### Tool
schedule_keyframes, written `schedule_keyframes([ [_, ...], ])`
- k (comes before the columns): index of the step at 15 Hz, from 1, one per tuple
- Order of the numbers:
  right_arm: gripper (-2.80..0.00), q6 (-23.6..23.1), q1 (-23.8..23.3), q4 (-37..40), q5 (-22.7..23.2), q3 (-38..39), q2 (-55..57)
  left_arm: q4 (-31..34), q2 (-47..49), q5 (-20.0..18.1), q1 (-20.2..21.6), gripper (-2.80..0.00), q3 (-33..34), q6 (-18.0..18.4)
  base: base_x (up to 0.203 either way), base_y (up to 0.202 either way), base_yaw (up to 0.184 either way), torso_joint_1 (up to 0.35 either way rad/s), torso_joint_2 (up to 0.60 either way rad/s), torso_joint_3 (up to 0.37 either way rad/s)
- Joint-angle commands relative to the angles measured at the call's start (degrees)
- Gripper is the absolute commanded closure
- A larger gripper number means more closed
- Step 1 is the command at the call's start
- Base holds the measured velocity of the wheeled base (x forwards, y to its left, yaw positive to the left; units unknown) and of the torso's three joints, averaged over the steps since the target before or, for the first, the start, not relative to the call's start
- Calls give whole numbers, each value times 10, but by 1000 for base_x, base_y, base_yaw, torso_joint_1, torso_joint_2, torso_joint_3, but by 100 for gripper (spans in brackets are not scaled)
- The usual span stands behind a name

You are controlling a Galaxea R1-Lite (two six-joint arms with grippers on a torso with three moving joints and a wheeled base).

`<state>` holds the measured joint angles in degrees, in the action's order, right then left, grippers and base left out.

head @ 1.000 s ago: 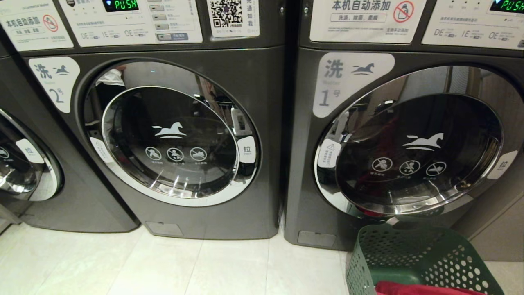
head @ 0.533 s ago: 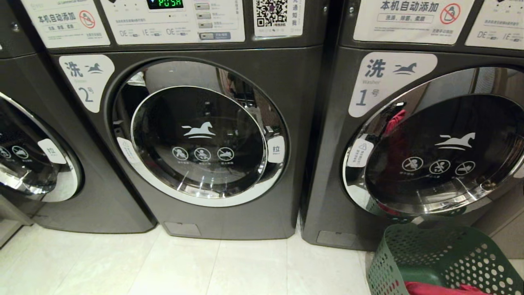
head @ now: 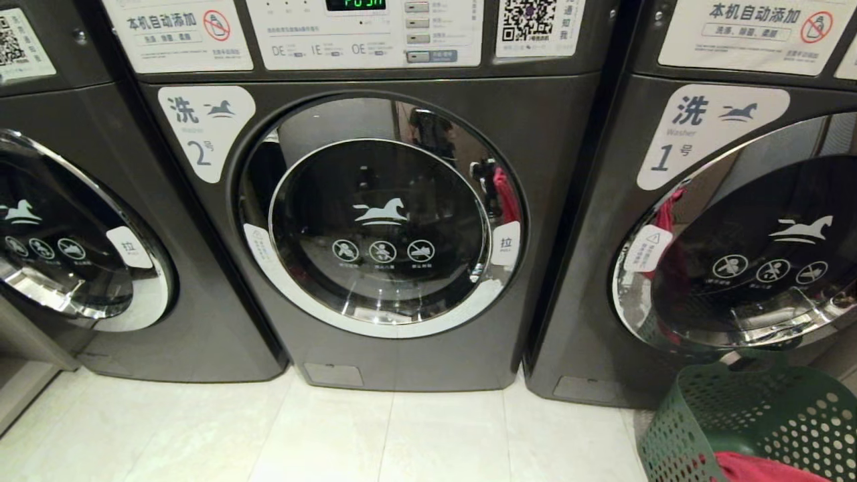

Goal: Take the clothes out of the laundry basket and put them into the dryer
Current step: Put the clothes in the dryer

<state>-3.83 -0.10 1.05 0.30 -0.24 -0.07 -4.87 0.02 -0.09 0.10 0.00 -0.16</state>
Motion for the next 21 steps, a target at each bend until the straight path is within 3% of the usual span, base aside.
schedule_keyframes([
  [1, 0, 0, 0, 0, 0, 0, 1, -1, -1, 0, 0, 0, 18, 0, 0, 196, 2, 3, 2, 4],
  [12, 0, 0, 0, 0, 0, 0, 1, -1, -1, 0, 0, 0, 18, 1, 0, 184, -2, 2, 3, 1],
  [21, 0, 0, 0, 0, 0, 0, 1, -1, -1, 0, 0, 0, 19, 2, 0, 6, -1, 0, 0, 2],
])
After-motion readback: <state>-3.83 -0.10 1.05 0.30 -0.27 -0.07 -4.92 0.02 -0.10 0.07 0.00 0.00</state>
